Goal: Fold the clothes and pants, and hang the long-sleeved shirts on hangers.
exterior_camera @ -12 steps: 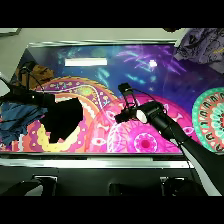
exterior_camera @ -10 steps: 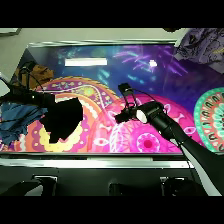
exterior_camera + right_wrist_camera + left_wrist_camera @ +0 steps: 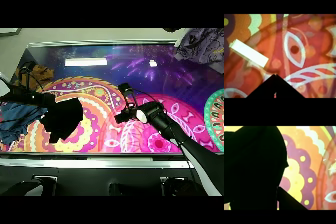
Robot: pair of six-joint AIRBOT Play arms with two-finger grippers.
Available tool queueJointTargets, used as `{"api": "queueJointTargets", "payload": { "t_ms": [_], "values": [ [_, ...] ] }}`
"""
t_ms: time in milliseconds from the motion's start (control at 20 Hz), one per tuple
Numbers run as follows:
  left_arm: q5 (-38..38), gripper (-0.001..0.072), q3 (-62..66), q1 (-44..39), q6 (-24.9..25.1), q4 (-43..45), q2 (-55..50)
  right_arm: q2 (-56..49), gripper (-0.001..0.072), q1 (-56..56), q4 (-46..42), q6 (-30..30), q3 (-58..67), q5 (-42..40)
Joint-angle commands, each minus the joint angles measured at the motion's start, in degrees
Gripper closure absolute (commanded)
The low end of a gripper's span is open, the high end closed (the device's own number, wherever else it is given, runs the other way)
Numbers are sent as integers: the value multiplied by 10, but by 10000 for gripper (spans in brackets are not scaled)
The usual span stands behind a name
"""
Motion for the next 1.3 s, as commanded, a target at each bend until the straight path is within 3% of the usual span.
{"api": "queueJointTargets", "payload": {
  "t_ms": [0,1150,1200,1250],
  "values": [
    [0,690,0,0,0,0,0,0,681,1,0,0,1,0],
    [0,689,0,-1,0,0,0,0,681,1,0,0,1,0],
    [0,649,0,-1,0,0,0,0,681,1,0,0,1,0],
    [-2,337,-1,0,-1,3,0,0,681,1,0,0,1,0]
  ]
}}
